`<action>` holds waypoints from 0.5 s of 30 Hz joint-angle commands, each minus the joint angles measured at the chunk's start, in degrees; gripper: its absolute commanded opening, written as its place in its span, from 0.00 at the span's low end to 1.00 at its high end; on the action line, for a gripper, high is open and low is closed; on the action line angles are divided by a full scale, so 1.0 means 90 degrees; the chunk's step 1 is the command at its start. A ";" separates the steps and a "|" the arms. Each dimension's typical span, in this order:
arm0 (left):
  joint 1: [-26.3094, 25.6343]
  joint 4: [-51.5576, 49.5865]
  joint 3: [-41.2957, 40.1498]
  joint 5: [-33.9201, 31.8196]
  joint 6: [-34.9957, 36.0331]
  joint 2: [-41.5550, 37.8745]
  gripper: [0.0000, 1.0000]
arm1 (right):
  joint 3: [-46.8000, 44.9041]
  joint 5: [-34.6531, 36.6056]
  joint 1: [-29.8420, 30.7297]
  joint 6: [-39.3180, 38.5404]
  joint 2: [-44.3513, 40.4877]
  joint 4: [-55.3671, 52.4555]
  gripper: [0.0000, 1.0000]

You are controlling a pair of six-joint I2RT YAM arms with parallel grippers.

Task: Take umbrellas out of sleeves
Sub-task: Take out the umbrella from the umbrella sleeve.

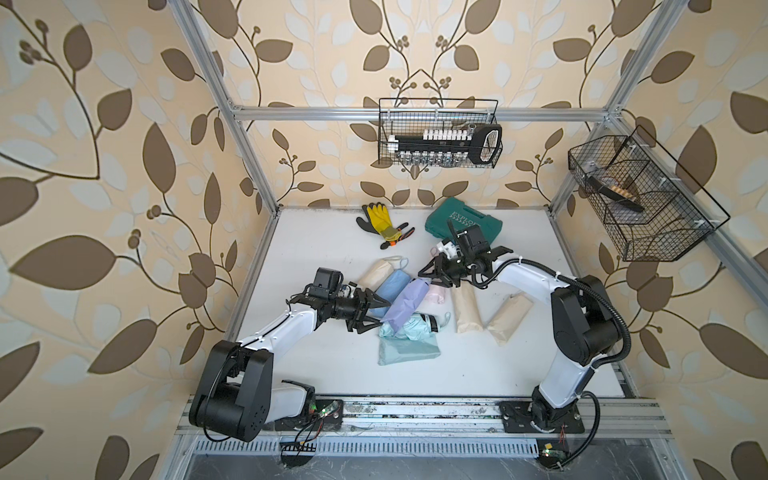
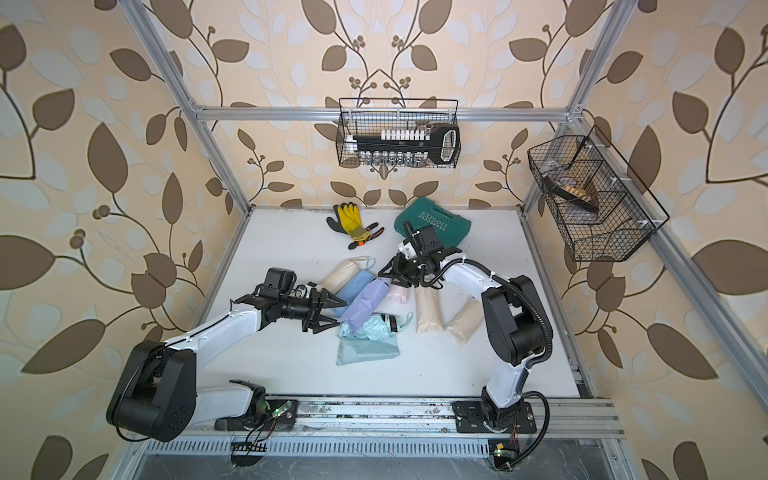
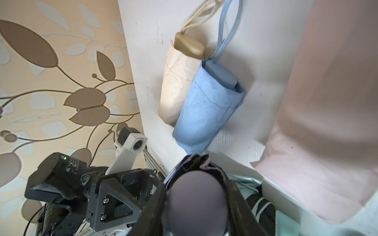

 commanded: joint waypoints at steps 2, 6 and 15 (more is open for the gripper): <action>0.0018 -0.0229 -0.0046 0.0338 -0.0057 -0.0058 0.66 | -0.0039 0.0007 -0.0002 0.0120 -0.0175 0.0230 0.18; 0.0020 -0.0156 -0.0041 0.0333 -0.0083 -0.0006 0.62 | -0.0042 -0.0038 0.0010 0.0170 -0.0152 0.0269 0.17; 0.0023 0.0068 0.0261 0.0274 -0.0125 0.0378 0.19 | -0.0114 -0.0032 0.0037 0.0195 -0.0175 0.0303 0.17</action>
